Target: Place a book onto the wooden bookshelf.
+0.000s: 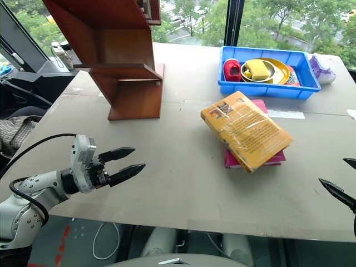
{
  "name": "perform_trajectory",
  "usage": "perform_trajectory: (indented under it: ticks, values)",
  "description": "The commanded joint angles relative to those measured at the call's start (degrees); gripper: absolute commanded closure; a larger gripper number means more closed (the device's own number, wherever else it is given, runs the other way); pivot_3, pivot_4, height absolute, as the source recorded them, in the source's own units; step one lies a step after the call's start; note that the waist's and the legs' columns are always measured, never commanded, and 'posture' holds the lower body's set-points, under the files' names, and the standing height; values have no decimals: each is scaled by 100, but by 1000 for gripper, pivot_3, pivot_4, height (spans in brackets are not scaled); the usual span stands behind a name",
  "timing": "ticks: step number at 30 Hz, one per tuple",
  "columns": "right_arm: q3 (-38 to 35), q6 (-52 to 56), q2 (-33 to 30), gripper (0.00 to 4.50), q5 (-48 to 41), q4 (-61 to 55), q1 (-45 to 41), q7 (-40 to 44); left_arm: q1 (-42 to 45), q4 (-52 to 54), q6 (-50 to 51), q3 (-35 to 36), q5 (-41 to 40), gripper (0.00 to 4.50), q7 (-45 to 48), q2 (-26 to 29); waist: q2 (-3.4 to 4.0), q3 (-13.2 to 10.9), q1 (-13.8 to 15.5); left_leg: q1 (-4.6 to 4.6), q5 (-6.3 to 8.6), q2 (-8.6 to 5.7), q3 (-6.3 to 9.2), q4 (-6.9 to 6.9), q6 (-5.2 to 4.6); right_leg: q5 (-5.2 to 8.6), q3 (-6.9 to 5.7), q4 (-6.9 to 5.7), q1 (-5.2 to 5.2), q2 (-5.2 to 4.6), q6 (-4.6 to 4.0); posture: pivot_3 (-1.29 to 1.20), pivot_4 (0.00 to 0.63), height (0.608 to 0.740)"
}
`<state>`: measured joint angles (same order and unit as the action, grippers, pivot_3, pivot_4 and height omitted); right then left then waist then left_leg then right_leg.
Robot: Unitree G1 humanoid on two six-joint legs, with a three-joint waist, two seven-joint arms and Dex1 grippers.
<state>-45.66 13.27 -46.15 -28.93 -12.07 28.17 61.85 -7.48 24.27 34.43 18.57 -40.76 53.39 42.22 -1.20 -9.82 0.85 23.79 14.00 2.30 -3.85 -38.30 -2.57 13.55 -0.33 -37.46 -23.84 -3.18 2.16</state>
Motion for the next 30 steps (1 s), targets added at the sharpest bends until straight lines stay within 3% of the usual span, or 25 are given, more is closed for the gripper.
perform_trajectory:
  ticks: [1, 6, 9, 12, 16, 18, 25, 30]
  values:
    - [-26, -181, 52, 0, 171, -144, -195, -349, 190, 205, -36, 102, -72, 200, 32, 186, -5, -2, -1, 0, 0, 0, 0, 0, 0, 0, 0, 0, 0, 0, 0, 0, 150, 740]
    - [226, 961, -216, 0, 240, -954, -727, -1351, 1081, 255, 248, -195, -307, 200, -131, 190, 4, 2, -4, -7, -1, -3, -3, -5, -1, 3, -4, -14, 0, 7, 9, 0, 150, 740]
    - [340, 1973, -687, 767, -76, -1201, -1306, -1753, 1438, 271, 339, -332, -510, 190, -1, 184, 11, 5, -23, -7, -1, -6, -14, -2, -2, -2, 3, -14, -1, 20, 1, 0, 150, 740]
    - [757, 2764, -1106, 2029, -146, -1430, -1890, -2066, 1588, 349, 357, -447, -557, 190, 160, 278, 11, 2, -29, -4, 0, -7, -20, -2, -3, -2, 10, -15, -9, 28, 1, 0, 150, 740]
    - [2200, 3272, -1774, 3971, 342, -1290, -3025, -2429, 1676, 499, 290, -648, -459, 190, 212, 331, 8, 0, -21, -4, 0, -4, -16, 0, -3, -1, 9, -14, -9, 36, 1, 0, 150, 740]
    - [3148, 3403, -1916, 4416, 821, -922, -3814, -2612, 1697, 575, 298, -700, -482, 190, 175, 300, 6, -1, -21, -3, 0, -5, -18, -1, -3, -1, 11, -12, -10, 36, 1, 0, 150, 740]
    - [5824, 3259, -1520, 4416, 2211, 642, -6330, -1970, 1567, 1051, 495, -549, -813, 190, -91, 315, -1, -11, -47, 10, -1, -7, -27, -1, -4, -3, 19, -15, -31, 35, 0, 0, 150, 740]
    - [6625, 2761, -910, 4416, 2668, 2356, -7311, -1181, 1382, 1271, 512, -409, -961, 190, -190, 377, -5, -13, -74, 15, -1, -7, -27, -1, -4, -2, 19, -10, -31, 41, 3, 0, 150, 740]
